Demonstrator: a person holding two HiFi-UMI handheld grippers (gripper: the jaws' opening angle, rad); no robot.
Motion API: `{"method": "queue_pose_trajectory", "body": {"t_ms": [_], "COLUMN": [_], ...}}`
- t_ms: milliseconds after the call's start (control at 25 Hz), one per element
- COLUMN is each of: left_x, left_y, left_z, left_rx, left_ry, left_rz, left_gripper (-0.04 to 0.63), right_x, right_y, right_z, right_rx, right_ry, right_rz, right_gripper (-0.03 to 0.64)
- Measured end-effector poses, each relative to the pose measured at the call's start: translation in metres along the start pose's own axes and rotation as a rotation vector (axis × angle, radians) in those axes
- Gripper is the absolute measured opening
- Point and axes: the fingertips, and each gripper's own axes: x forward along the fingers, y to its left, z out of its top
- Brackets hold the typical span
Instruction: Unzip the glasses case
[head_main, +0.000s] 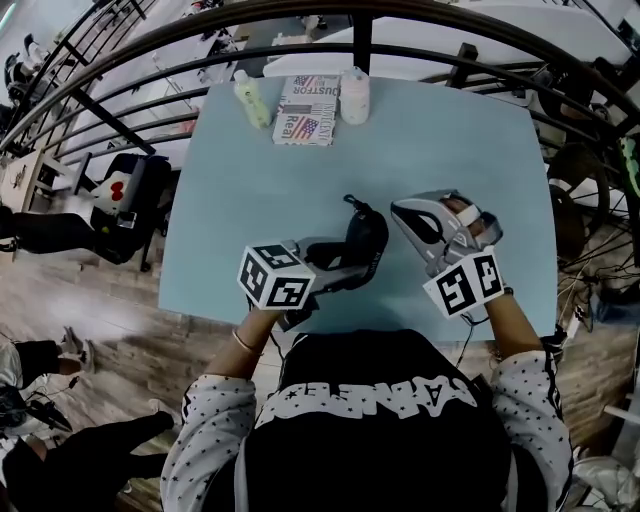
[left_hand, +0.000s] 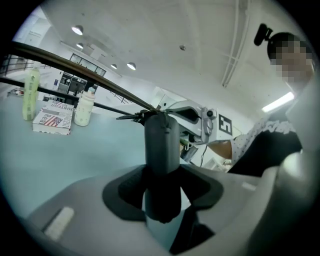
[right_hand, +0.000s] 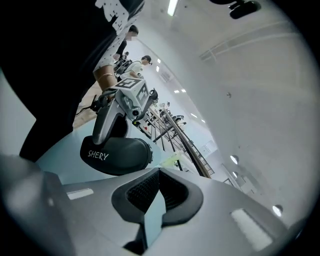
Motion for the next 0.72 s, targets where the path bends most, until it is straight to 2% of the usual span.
{"method": "queue_pose_trajectory", "body": {"t_ms": [200, 320, 600, 720], "left_x": [-0.006, -0.010, -0.027, -0.034], "left_y": [-0.001, -0.002, -0.009, -0.008], "left_z": [0.024, 0.037, 0.068, 0.075], "left_rx": [-0.063, -0.111, -0.225, -0.243], "left_ry": [-0.132, -0.212, -0.399, -0.442], "left_rz": [-0.022, -0.051, -0.125, -0.127], "left_gripper": [0.000, 0.000, 0.000, 0.000], "right_x": [-0.011, -0.019, -0.039, -0.044], "right_y": [-0.010, -0.022, -0.048, -0.054], "right_z": [-0.005, -0.006, -0.021, -0.033], "right_rx": [0.181, 0.333, 0.892, 1.042], "right_ry": [-0.033, -0.073, -0.238, -0.263], "right_rz": [-0.079, -0.144, -0.256, -0.309], "right_gripper": [0.005, 0.005, 0.003, 0.003]}}
